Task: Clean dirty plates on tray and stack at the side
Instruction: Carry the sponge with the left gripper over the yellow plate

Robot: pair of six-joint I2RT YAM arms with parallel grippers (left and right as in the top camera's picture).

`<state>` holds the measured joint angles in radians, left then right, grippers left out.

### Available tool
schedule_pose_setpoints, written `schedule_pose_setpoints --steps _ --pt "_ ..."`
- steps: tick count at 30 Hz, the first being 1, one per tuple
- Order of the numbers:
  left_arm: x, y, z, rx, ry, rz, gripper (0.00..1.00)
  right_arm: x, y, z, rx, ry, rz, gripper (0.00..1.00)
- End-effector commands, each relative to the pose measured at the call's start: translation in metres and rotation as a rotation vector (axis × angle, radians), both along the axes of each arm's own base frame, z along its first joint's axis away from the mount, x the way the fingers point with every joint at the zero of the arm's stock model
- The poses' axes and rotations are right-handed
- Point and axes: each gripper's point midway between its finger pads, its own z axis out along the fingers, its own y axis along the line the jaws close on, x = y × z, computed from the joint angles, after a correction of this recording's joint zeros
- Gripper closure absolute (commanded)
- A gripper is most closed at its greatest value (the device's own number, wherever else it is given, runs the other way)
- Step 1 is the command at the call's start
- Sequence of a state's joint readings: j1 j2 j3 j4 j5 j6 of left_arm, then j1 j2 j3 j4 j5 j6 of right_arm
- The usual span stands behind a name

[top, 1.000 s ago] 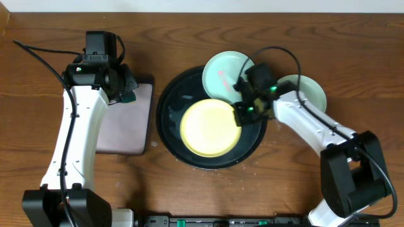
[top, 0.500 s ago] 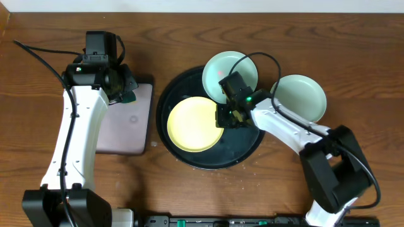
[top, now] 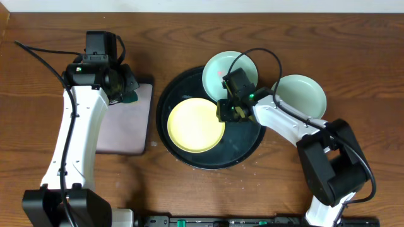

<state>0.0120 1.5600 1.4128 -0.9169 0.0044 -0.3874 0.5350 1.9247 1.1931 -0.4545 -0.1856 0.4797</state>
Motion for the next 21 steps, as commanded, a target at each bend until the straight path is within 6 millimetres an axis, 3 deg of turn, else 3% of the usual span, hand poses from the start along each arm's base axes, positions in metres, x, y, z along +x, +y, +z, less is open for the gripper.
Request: schedule_pose_setpoints --steps 1,6,11,15,21 --pt "-0.001 -0.001 -0.005 -0.004 0.017 -0.018 0.93 0.002 0.002 -0.011 -0.008 0.006 0.048 0.67" --pt "-0.001 -0.002 -0.005 -0.005 0.017 -0.018 0.92 -0.005 0.009 -0.021 0.012 0.043 0.068 0.77" --pt "-0.002 -0.008 -0.006 -0.014 0.025 -0.035 0.93 -0.006 0.009 -0.021 0.015 0.053 0.054 0.97" --pt "-0.005 -0.028 -0.013 -0.028 0.040 -0.090 0.93 -0.007 0.008 -0.022 0.015 0.063 0.041 0.99" --pt "-0.012 -0.071 -0.044 -0.036 0.097 -0.174 0.93 -0.008 0.008 -0.022 0.012 0.066 0.041 0.99"
